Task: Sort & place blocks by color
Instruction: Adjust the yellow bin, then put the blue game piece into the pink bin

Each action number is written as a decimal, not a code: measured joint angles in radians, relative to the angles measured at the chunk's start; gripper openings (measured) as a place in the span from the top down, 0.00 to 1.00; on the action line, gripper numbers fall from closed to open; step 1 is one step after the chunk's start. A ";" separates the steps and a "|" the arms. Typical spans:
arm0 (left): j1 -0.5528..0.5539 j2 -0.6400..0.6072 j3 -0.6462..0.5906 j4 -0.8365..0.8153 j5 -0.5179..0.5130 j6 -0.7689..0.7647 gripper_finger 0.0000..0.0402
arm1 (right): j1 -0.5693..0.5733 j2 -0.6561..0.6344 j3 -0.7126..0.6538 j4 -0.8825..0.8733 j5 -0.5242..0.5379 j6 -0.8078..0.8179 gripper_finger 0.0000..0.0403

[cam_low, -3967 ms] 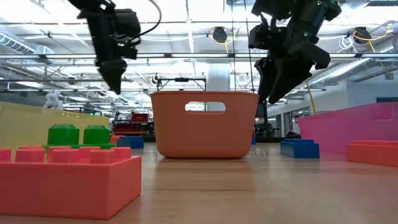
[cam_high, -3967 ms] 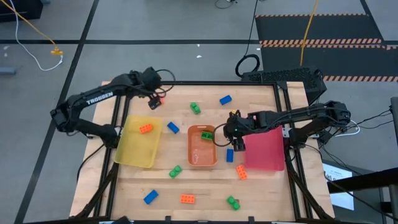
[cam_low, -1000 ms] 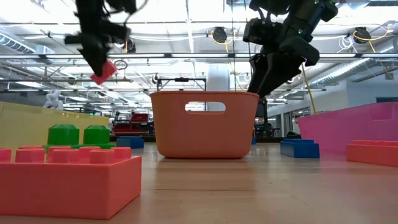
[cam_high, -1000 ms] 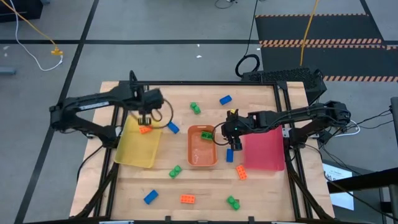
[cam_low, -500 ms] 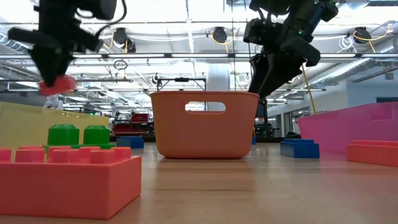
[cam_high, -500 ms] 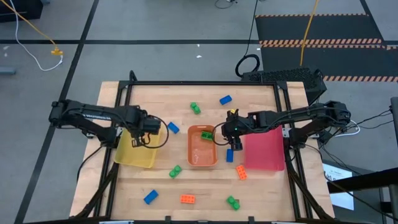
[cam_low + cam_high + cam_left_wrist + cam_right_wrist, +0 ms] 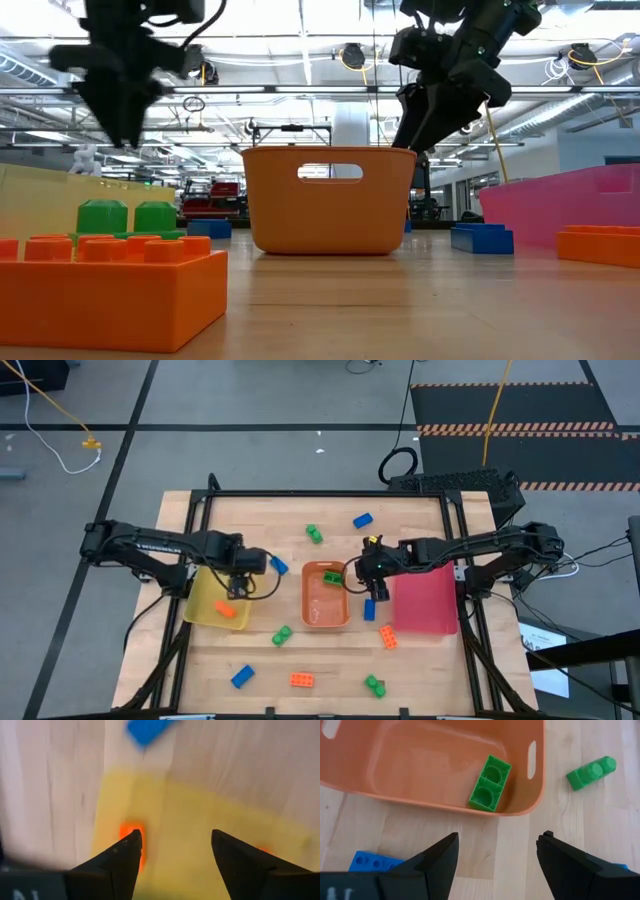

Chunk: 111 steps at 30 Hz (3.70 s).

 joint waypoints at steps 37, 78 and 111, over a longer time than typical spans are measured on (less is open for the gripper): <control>0.086 0.203 -0.058 0.179 0.029 0.125 0.52 | -0.006 0.000 0.000 -0.036 0.158 -0.033 0.37; 0.325 0.202 -0.040 0.261 -0.089 0.281 0.66 | -0.536 0.370 0.304 -0.124 0.022 -0.390 0.37; 0.418 0.116 -0.003 0.885 0.353 0.338 0.66 | -0.635 0.455 0.339 -0.188 -0.113 -0.424 0.37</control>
